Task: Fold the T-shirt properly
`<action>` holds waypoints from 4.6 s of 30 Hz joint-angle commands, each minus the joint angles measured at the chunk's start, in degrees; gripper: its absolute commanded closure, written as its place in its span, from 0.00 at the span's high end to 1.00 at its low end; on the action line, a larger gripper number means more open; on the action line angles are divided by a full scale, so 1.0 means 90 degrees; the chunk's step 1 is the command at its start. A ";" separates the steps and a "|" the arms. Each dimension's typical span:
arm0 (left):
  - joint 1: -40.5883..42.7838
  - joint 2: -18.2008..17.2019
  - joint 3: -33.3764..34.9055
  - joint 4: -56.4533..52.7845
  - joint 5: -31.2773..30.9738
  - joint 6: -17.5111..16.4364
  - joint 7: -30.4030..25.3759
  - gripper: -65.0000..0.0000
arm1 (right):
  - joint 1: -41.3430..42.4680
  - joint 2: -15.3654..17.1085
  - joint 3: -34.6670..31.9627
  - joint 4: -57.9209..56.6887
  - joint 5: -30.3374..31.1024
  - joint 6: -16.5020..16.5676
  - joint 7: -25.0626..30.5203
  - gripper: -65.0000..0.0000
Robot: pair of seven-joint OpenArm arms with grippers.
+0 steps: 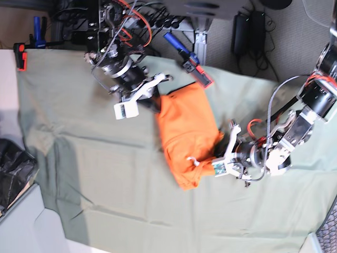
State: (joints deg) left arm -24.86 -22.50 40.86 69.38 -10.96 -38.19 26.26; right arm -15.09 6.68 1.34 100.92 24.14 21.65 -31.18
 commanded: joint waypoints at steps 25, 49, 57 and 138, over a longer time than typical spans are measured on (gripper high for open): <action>-0.0525 -0.1178 -0.0049 0.3196 -0.1858 0.0170 0.1319 0.00 | 0.0393 -0.0296 0.1440 0.1513 0.0393 0.0619 0.0010 0.00; 0.0556 -0.1540 -0.0719 0.3184 -0.1768 0.0172 0.1496 0.00 | 0.4073 -0.1020 -0.0357 -0.4141 -0.1659 0.0600 0.0930 0.00; 0.1071 -0.1540 -0.1967 0.3184 -0.2127 0.0168 0.1559 0.00 | 0.4143 -0.0901 -0.0352 -0.4267 -0.1804 0.0597 0.1132 0.00; 0.7242 -0.2191 -0.7978 0.3793 -0.4510 -0.0201 0.2873 0.00 | -0.0627 0.1899 0.1219 0.0913 0.0512 0.0600 -0.0639 0.00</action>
State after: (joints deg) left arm 40.05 -41.23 -30.28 102.83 -51.09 -39.48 52.66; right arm -21.12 23.00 11.88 108.05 27.77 21.85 -38.48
